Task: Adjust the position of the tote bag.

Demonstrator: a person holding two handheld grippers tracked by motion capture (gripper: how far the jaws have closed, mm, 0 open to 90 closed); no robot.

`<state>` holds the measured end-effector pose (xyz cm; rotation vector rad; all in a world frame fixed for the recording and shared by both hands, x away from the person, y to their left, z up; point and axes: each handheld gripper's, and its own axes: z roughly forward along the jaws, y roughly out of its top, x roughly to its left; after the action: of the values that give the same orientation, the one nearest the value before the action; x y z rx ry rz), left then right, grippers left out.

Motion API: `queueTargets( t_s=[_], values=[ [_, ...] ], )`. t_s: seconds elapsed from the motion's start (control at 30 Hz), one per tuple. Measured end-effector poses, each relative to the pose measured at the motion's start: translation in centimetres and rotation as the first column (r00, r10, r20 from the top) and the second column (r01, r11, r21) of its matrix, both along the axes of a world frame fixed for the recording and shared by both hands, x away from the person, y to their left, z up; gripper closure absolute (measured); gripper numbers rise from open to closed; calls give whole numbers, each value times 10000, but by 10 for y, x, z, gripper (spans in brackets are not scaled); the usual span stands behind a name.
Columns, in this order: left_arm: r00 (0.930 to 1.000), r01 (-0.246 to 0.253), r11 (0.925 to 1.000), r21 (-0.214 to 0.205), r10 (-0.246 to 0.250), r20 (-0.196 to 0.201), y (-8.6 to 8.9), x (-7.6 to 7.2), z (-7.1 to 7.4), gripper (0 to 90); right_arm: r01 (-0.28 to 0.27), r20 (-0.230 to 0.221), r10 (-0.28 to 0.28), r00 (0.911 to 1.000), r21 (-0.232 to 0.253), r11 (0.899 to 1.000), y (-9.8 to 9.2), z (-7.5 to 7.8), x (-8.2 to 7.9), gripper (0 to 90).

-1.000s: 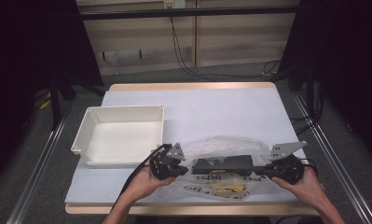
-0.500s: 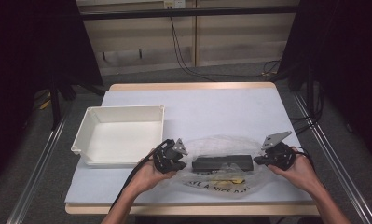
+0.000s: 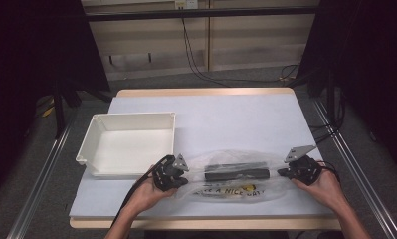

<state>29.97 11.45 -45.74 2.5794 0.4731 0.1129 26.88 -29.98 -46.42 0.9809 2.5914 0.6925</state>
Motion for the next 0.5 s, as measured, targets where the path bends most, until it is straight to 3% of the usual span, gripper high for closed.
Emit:
queueTargets(
  t_s=[0.13, 0.2, 0.3, 0.33, 0.5],
  values=[
    [9992, -239, 9994, 267, 231, 316, 12, -4, 0, 900, 78, -11, -78, 10000, -137, 9999, -5, 0, -1, 900],
    [9989, -460, 9989, -120, 458, -106, 17, 1, -1, 900, 267, -90, -266, 9996, 143, 9995, -10, 0, -2, 900],
    [9991, -371, 9993, 79, 370, 186, 13, 0, -1, 900, 109, -21, -109, 9999, -191, 9998, -6, 1, -1, 900],
    [9993, -289, 9995, 115, 287, 220, 13, -1, 0, 900, 212, 18, -212, 9998, -72, 9997, -8, 0, -3, 900],
    [9993, -362, 9992, -182, 361, -64, 11, -1, 1, 900, 120, 80, -121, 9999, 111, 9999, -9, 0, -2, 900]
  ],
)
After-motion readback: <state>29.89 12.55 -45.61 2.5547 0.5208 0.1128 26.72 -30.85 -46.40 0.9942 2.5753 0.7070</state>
